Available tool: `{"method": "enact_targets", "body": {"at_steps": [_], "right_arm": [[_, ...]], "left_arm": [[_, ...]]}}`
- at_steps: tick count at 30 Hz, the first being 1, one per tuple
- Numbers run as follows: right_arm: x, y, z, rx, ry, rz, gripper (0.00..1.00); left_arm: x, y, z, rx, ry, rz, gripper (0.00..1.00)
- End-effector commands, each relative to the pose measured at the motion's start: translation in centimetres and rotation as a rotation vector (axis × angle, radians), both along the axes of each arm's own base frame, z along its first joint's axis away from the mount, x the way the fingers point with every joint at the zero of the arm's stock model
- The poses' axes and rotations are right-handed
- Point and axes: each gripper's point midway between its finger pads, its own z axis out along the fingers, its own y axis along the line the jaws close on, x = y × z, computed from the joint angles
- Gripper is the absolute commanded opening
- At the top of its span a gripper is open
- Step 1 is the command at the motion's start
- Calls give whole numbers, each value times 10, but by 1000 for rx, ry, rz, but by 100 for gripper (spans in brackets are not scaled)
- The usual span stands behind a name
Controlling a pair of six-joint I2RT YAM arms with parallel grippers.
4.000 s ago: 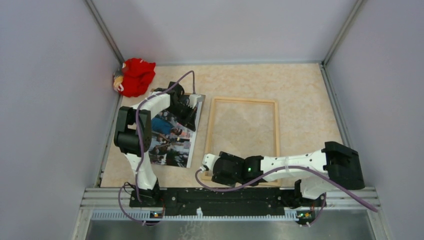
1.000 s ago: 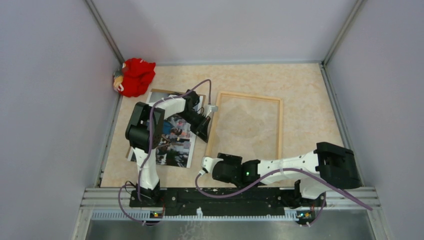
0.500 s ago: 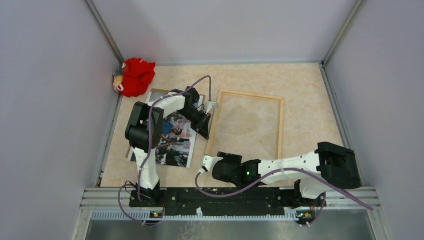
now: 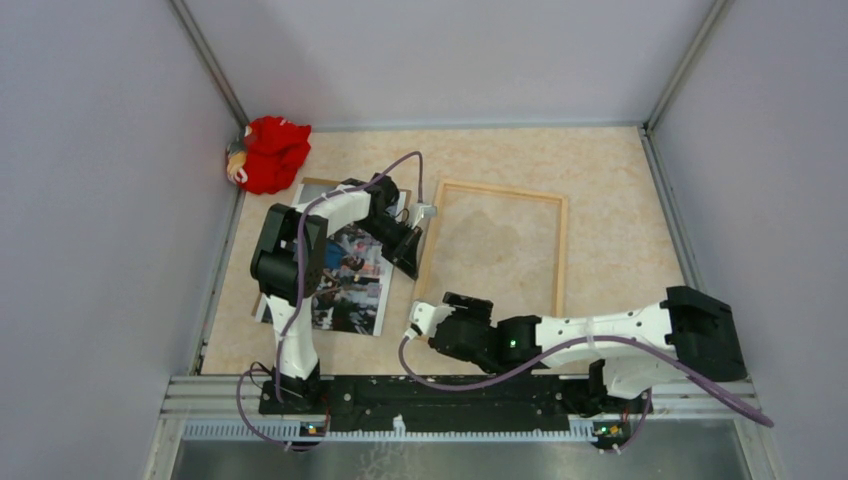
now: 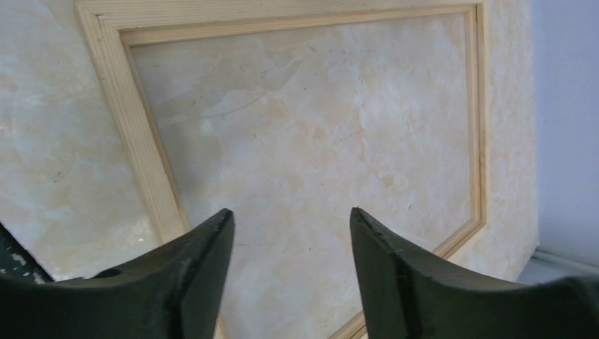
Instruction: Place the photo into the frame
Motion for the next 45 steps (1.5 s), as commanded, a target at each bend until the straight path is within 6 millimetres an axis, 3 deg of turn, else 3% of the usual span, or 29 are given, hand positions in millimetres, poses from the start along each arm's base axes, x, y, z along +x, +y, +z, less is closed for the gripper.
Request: {"method": "enact_targets", "body": {"at_steps": [1, 6, 13, 20, 31, 45], "right_arm": [[-14, -10, 8, 67, 78, 0, 66], [-30, -16, 3, 65, 164, 40, 74], [-47, -17, -23, -31, 243, 96, 76], [-36, -19, -42, -141, 186, 58, 73], [-21, -14, -28, -116, 96, 16, 61], [-7, -20, -45, -233, 0, -11, 57]], "left_arm": [[1, -2, 20, -33, -51, -14, 11], [3, -1, 18, -20, -56, -12, 11], [8, 4, 16, -2, -65, -1, 11], [11, 7, 20, -3, -73, 8, 11], [8, 11, 23, -2, -80, 8, 11], [8, 14, 25, 3, -84, 12, 11]]}}
